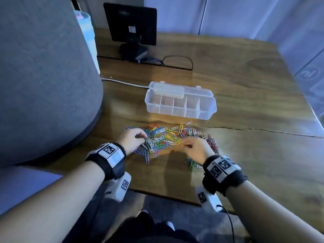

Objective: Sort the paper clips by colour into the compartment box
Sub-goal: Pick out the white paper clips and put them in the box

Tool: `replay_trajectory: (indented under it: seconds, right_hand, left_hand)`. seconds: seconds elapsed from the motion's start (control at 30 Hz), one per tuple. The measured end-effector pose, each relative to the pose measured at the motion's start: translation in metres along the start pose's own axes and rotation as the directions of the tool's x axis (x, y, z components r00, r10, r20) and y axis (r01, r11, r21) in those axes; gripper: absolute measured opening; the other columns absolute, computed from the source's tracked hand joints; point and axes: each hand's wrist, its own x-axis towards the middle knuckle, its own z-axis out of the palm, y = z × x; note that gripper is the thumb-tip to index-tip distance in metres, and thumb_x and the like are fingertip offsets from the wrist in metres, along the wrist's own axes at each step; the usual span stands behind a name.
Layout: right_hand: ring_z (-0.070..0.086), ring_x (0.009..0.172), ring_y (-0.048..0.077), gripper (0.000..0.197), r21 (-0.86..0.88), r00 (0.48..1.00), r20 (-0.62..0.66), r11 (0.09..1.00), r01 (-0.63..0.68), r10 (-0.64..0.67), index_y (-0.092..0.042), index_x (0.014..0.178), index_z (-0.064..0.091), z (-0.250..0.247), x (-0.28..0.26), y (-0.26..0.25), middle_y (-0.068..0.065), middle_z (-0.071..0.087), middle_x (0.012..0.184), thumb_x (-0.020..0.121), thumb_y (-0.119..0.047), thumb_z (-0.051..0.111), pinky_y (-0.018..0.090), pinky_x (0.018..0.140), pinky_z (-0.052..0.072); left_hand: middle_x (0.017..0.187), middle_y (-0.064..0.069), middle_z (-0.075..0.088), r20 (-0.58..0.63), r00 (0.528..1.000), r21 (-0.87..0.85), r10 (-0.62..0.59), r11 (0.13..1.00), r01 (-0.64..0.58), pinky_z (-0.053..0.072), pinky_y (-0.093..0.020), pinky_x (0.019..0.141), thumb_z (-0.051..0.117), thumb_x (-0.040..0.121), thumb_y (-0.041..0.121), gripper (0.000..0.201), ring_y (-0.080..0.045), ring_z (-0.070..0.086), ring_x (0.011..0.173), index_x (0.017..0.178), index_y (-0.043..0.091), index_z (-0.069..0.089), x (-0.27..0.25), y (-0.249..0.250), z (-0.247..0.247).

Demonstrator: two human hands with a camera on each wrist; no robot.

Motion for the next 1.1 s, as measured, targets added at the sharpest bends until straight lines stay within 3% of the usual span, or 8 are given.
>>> replay_trajectory:
  seconds: [0.2, 0.3, 0.4, 0.5, 0.67, 0.83, 0.97, 1.1]
  right_hand:
    - [0.059, 0.103, 0.029, 0.043, -0.089, 0.996, -0.077, 0.995, 0.036, -0.043, -0.017, 0.128, 0.056, 0.031, 0.044, -0.015, 0.013, 0.054, 0.124, 0.087, -0.006, 0.049, 0.026, 0.094, 0.043]
    - [0.043, 0.119, 0.034, 0.051, -0.234, 0.997, -0.022, 0.970, 0.071, -0.078, -0.025, 0.139, 0.044, 0.041, 0.060, -0.019, 0.015, 0.044, 0.128, 0.090, -0.010, 0.048, 0.035, 0.103, 0.039]
    - [0.038, 0.119, 0.035, 0.049, -0.382, 0.998, 0.053, 0.923, 0.042, -0.024, -0.034, 0.139, 0.041, 0.045, 0.064, -0.019, 0.015, 0.041, 0.128, 0.092, -0.019, 0.045, 0.043, 0.102, 0.039]
    - [0.041, 0.116, 0.035, 0.045, -0.337, 1.000, 0.011, 0.941, -0.006, 0.010, -0.028, 0.134, 0.048, 0.047, 0.055, -0.014, 0.015, 0.045, 0.118, 0.091, -0.017, 0.045, 0.041, 0.099, 0.040]
    - [0.050, 0.112, 0.033, 0.032, -0.204, 0.987, -0.153, 0.979, 0.011, -0.043, -0.009, 0.119, 0.062, 0.041, 0.059, -0.027, 0.017, 0.056, 0.115, 0.091, -0.009, 0.048, 0.031, 0.094, 0.037]
    - [0.056, 0.101, 0.031, 0.025, -0.215, 0.994, -0.111, 0.977, -0.018, -0.006, 0.000, 0.107, 0.063, 0.040, 0.081, -0.043, 0.014, 0.059, 0.113, 0.092, -0.018, 0.053, 0.034, 0.088, 0.046]
    - [0.053, 0.108, 0.031, 0.025, -0.291, 0.995, -0.100, 0.957, -0.003, -0.027, -0.002, 0.108, 0.058, 0.043, 0.087, -0.045, 0.014, 0.056, 0.117, 0.092, -0.020, 0.052, 0.035, 0.089, 0.044]
    - [0.058, 0.101, 0.034, 0.019, -0.339, 0.996, -0.094, 0.940, -0.029, -0.003, 0.001, 0.098, 0.060, 0.040, 0.090, -0.038, 0.017, 0.058, 0.109, 0.091, -0.010, 0.047, 0.031, 0.074, 0.041]
  left_hand:
    - [0.110, -0.006, 0.057, 0.059, 0.996, 0.291, 0.061, 0.954, -0.075, 0.039, -0.027, 0.090, 0.058, 0.088, 0.016, 0.025, -0.024, 0.053, 0.107, 0.107, 0.024, 0.071, 0.028, -0.018, 0.000]
    - [0.123, -0.005, 0.049, 0.097, 0.995, 0.399, 0.026, 0.915, -0.063, 0.035, -0.031, 0.103, 0.056, 0.090, 0.024, 0.037, -0.026, 0.041, 0.122, 0.126, 0.032, 0.057, 0.031, -0.034, -0.006]
    - [0.135, -0.002, 0.039, 0.150, 0.989, 0.504, -0.008, 0.861, -0.069, 0.031, -0.036, 0.107, 0.054, 0.091, 0.034, 0.052, -0.024, 0.030, 0.130, 0.140, 0.037, 0.038, 0.030, -0.042, -0.013]
    - [0.141, 0.000, 0.036, 0.157, 0.987, 0.492, -0.014, 0.868, -0.066, 0.030, -0.035, 0.108, 0.053, 0.091, 0.035, 0.057, -0.023, 0.029, 0.131, 0.144, 0.036, 0.032, 0.033, -0.046, -0.020]
    - [0.135, -0.004, 0.045, -0.006, 0.999, 0.310, 0.050, 0.950, -0.045, 0.033, -0.031, 0.104, 0.057, 0.089, 0.020, 0.041, -0.026, 0.041, 0.123, 0.130, 0.024, 0.054, 0.032, -0.053, -0.030]
    - [0.123, -0.004, 0.053, -0.051, 0.999, 0.246, 0.018, 0.969, -0.005, 0.040, -0.031, 0.099, 0.059, 0.087, 0.014, 0.026, -0.025, 0.049, 0.114, 0.111, 0.022, 0.065, 0.028, -0.059, -0.029]
    - [0.118, -0.003, 0.055, -0.095, 0.995, 0.204, 0.005, 0.979, 0.015, 0.043, -0.032, 0.095, 0.059, 0.086, 0.014, 0.022, -0.024, 0.051, 0.110, 0.105, 0.022, 0.067, 0.030, -0.057, -0.030]
    - [0.109, -0.005, 0.059, -0.147, 0.988, 0.197, 0.038, 0.980, -0.009, 0.039, -0.023, 0.079, 0.060, 0.085, 0.012, 0.018, -0.020, 0.054, 0.096, 0.100, 0.017, 0.069, 0.035, -0.053, -0.034]
